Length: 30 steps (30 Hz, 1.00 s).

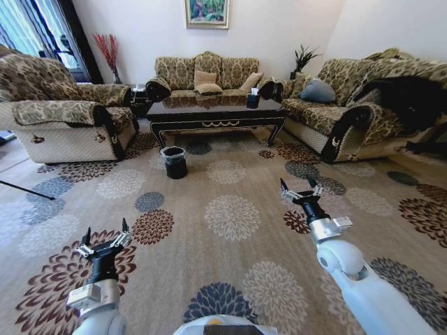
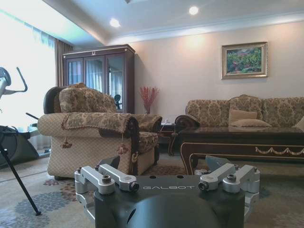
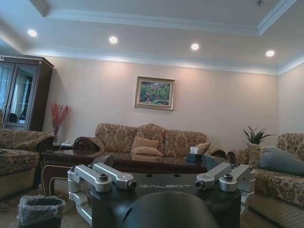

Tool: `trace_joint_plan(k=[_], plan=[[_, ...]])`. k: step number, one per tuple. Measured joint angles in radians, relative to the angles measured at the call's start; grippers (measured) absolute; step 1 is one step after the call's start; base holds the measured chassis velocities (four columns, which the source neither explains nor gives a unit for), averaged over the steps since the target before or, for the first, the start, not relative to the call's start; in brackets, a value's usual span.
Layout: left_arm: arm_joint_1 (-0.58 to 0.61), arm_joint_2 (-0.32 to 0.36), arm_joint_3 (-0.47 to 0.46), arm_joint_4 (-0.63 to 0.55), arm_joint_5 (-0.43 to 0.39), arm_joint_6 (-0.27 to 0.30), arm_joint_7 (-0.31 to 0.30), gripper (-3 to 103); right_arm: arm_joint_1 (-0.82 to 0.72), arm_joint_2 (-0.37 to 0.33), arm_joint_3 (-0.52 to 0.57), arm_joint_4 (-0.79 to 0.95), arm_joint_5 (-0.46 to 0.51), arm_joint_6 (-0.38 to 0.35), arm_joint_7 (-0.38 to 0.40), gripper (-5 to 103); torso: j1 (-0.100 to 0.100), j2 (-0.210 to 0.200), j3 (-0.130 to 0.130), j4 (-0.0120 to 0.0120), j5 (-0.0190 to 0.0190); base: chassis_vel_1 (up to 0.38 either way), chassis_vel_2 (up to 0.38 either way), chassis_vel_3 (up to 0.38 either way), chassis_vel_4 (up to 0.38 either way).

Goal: Move to the front of the table and pick up the trash from the floor, then place it into the trash bin.

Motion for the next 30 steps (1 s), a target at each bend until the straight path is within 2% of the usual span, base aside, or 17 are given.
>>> trace_joint_plan(k=[30], plan=[[0.000, 0.000, 0.000, 0.000, 0.000, 0.000, 0.000, 100, 0.000, 0.000, 0.000, 0.000, 0.000, 0.000, 0.000, 100, 0.037, 0.122, 0.085, 0.0000, 0.0000, 0.000, 0.000, 0.000, 0.000]])
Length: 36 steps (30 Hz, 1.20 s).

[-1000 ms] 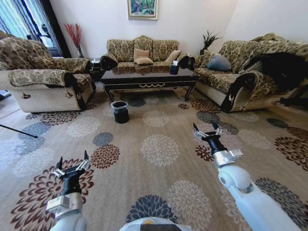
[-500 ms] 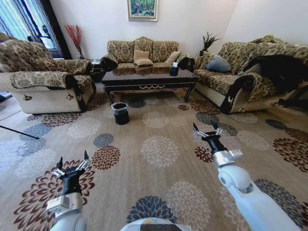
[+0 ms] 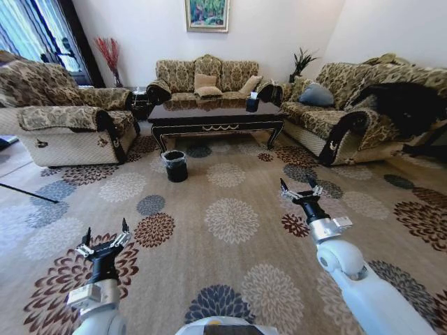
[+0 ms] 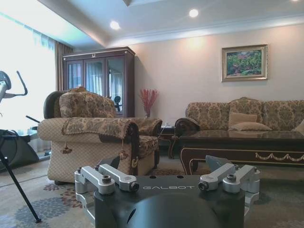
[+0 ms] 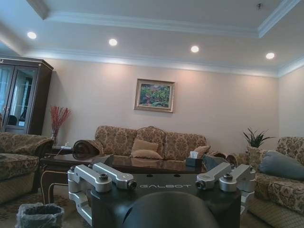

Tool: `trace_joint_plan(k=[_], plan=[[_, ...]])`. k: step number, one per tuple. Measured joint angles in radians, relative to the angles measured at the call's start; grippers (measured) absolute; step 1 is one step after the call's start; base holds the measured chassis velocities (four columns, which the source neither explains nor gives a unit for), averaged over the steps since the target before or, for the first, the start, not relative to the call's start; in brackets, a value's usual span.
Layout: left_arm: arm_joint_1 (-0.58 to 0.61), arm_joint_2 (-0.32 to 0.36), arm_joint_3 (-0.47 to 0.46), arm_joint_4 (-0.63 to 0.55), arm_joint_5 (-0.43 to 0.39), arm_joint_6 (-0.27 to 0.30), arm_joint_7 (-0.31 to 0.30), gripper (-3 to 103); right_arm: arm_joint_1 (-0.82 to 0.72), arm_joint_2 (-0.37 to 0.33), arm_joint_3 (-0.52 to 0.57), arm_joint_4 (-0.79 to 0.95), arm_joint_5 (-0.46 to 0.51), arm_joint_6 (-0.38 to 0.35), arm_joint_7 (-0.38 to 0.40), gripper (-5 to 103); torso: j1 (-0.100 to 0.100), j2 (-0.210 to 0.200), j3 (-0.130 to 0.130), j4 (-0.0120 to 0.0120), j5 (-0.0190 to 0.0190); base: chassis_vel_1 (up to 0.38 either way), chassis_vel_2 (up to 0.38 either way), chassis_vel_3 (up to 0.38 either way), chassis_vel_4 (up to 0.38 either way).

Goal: Move to the front of the table and pick up the trash from the floor, then place it into the trash bin.

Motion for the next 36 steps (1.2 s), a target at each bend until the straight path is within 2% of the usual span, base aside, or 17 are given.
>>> trace_joint_plan(k=[36], plan=[[0.000, 0.000, 0.000, 0.000, 0.000, 0.000, 0.000, 100, 0.000, 0.000, 0.000, 0.000, 0.000, 0.000, 0.000, 100, 0.051, 0.140, 0.089, 0.0000, 0.0000, 0.000, 0.000, 0.000, 0.000]])
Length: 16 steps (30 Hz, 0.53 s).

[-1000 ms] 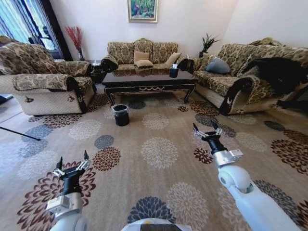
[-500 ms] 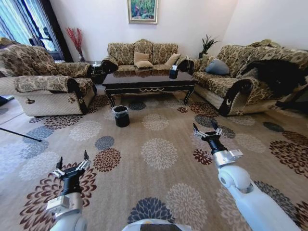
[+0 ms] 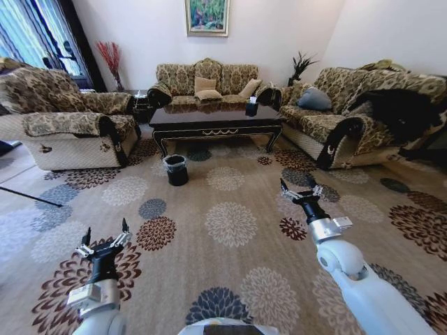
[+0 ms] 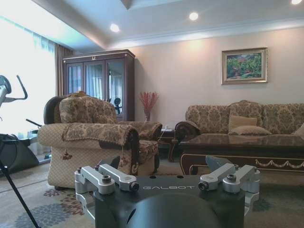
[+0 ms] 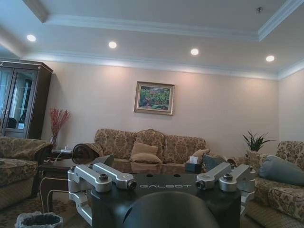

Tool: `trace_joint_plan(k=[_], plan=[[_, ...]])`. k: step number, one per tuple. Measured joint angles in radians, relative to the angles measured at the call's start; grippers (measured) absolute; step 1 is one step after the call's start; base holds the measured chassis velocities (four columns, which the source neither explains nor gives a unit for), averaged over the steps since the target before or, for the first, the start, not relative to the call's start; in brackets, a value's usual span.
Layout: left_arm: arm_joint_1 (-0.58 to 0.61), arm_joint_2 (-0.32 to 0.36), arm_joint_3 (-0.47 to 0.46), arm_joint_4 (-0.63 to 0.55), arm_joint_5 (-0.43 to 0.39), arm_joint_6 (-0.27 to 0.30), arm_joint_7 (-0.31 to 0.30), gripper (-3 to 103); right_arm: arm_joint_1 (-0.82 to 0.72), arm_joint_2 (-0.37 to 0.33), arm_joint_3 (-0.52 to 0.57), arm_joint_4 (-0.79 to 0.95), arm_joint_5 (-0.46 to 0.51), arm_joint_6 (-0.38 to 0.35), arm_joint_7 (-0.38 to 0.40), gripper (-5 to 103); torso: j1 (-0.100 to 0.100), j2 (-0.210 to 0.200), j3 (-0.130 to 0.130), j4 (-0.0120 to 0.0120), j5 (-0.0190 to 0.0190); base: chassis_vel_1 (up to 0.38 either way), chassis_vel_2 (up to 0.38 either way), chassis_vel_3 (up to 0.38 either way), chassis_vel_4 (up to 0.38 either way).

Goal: Move to the front of the table and pick up the trash from the floor, then place it into the trash bin.

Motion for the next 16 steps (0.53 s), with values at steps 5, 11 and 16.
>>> trace_joint_plan(k=[5, 11, 16], plan=[[0.000, 0.000, 0.000, 0.000, 0.000, 0.000, 0.000, 100, 0.000, 0.000, 0.000, 0.000, 0.000, 0.000, 0.000, 100, 0.008, 0.020, 0.013, 0.0000, 0.0000, 0.000, 0.000, 0.000, 0.000], [0.000, 0.000, 0.000, 0.000, 0.000, 0.000, 0.000, 100, 0.000, 0.000, 0.000, 0.000, 0.000, 0.000, 0.000, 100, 0.017, 0.045, 0.028, 0.0000, 0.0000, 0.000, 0.000, 0.000, 0.000], [0.000, 0.000, 0.000, 0.000, 0.000, 0.000, 0.000, 100, 0.000, 0.000, 0.000, 0.000, 0.000, 0.000, 0.000, 100, 0.026, 0.066, 0.040, 0.0000, 0.0000, 0.000, 0.000, 0.000, 0.000]])
